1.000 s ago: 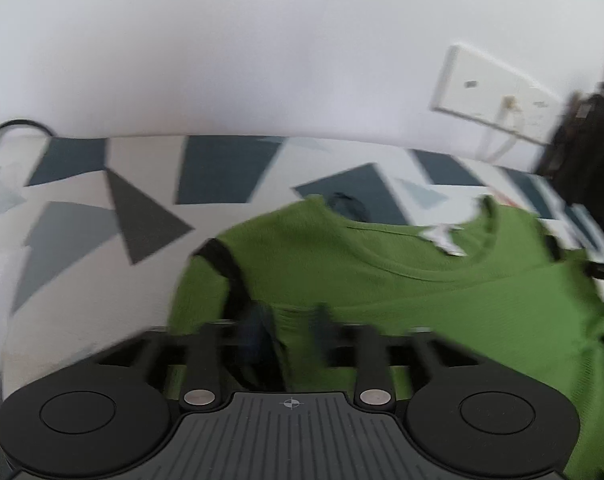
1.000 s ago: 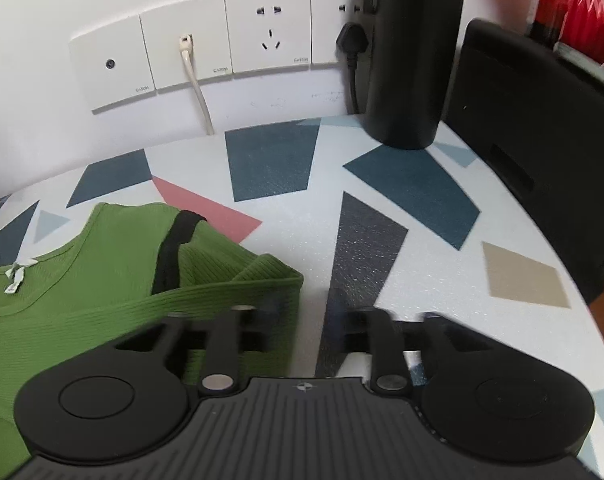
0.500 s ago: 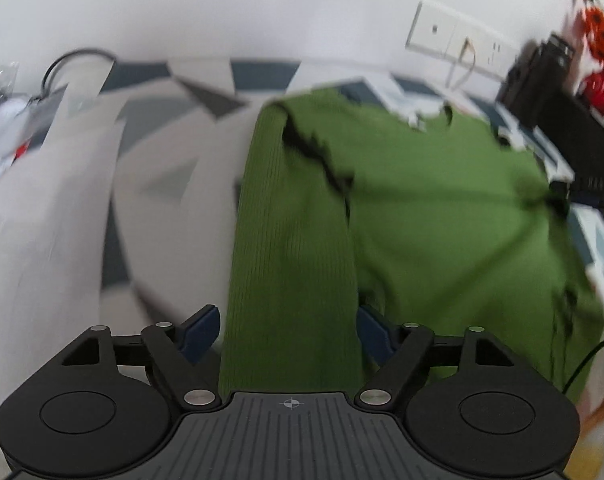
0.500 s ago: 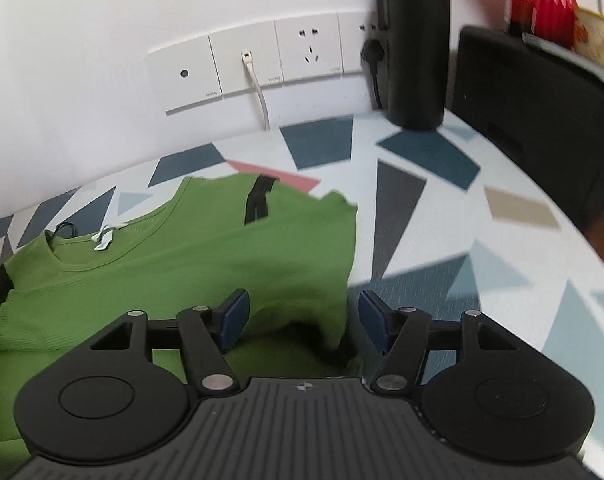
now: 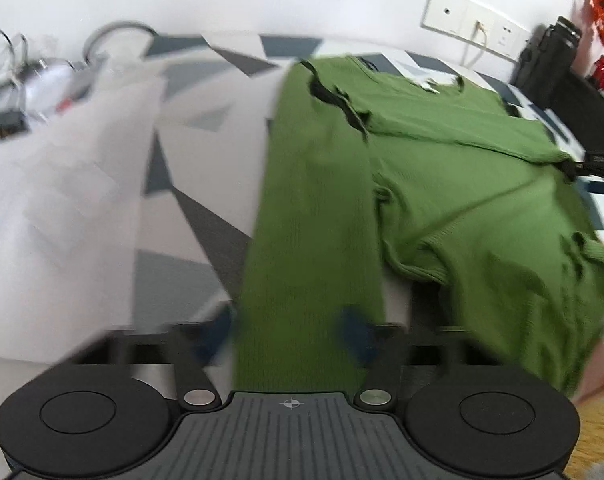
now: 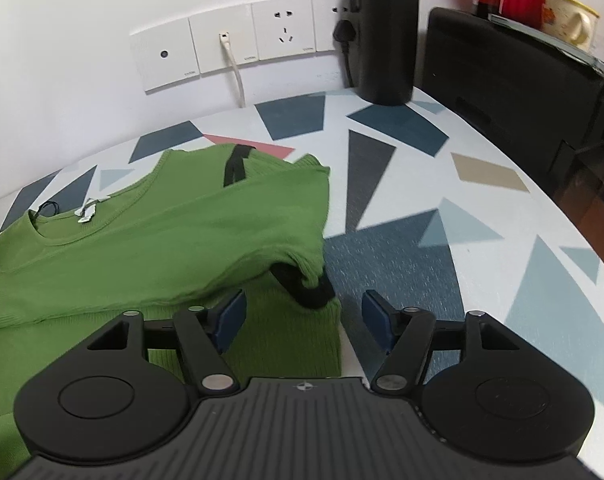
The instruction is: Fold clothes
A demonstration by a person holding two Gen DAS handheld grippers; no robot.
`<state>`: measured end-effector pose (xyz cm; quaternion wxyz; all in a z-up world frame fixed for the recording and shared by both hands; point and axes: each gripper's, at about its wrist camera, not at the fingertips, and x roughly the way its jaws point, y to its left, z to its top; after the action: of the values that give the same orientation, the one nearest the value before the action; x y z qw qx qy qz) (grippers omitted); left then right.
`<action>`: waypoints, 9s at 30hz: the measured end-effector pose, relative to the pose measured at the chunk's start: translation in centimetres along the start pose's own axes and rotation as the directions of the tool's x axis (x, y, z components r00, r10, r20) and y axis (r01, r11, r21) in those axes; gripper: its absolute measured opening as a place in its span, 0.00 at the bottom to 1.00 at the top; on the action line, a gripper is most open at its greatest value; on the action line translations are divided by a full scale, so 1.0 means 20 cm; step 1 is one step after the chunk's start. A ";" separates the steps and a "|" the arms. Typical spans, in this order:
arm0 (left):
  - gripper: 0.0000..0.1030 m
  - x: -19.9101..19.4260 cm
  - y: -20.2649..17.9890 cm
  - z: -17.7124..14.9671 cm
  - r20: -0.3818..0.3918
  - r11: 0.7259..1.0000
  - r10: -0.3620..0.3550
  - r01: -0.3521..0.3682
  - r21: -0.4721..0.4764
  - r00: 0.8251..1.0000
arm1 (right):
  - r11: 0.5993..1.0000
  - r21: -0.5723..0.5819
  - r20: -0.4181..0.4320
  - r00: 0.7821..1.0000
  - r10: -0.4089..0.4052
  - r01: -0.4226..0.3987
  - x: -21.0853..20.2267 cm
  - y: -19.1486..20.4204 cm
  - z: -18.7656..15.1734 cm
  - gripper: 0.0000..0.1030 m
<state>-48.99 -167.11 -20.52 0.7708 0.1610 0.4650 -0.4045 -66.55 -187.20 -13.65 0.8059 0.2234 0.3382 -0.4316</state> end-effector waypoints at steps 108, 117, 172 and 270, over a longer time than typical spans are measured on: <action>0.87 0.28 -0.54 0.49 0.229 0.974 -0.065 0.012 0.224 0.971 | 0.997 -0.070 -0.003 1.000 -0.031 0.031 0.08 0.03 -0.11 0.89; 0.84 0.29 -0.37 0.37 0.238 0.987 0.042 -0.077 0.140 0.970 | 0.997 -0.073 0.039 0.999 0.028 -0.025 -0.01 0.08 -0.02 0.83; 0.71 0.20 -0.28 0.25 0.203 0.941 0.041 -0.106 0.321 0.978 | 0.997 -0.070 -0.087 0.995 0.038 -0.044 -0.09 -0.11 -0.10 0.07; 0.58 0.46 -0.19 0.85 0.146 0.998 0.003 0.006 -0.060 0.989 | 0.986 -0.067 0.026 0.988 0.153 -0.151 -0.10 -0.07 0.07 0.05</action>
<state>-39.69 -184.49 -19.06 0.8069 0.1074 0.4195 -0.4017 -68.03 -187.67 -11.27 0.8485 0.2155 0.3216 -0.3608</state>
